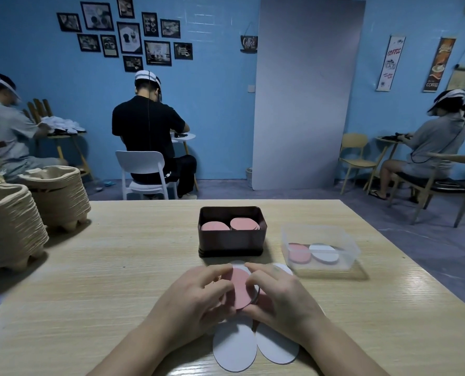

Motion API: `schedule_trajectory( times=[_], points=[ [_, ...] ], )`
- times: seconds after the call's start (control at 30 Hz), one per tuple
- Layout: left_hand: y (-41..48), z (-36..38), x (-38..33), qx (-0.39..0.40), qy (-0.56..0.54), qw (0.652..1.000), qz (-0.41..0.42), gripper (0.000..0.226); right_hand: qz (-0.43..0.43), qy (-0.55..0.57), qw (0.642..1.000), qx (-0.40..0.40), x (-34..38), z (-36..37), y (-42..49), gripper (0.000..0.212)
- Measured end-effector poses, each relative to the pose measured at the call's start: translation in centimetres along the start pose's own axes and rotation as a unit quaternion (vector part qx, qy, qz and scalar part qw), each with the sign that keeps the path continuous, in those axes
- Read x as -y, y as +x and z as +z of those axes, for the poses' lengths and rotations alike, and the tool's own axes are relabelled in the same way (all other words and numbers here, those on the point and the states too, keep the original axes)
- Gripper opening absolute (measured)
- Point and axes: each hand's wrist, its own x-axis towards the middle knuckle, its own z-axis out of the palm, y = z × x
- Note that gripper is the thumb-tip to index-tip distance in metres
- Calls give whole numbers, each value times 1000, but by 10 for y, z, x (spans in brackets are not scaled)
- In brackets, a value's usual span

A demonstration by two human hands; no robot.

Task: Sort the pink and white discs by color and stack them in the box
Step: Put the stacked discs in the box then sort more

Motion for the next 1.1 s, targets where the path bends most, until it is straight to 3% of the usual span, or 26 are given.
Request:
schedule_trajectory(
  times=[0.27,0.53,0.97,1.1],
  points=[
    [-4,1,2,3,-33,999,-40,46,12,32,999,-12,2,-2,0,37],
    [-7,-1,2,-13,-70,995,-68,18,23,72,997,-19,3,-5,1,43],
    [-4,-3,0,-13,-101,993,-65,39,31,55,998,10,6,-5,2,42],
    [-5,-1,0,-23,-104,992,-67,31,26,31,999,27,5,-5,2,40]
  ],
)
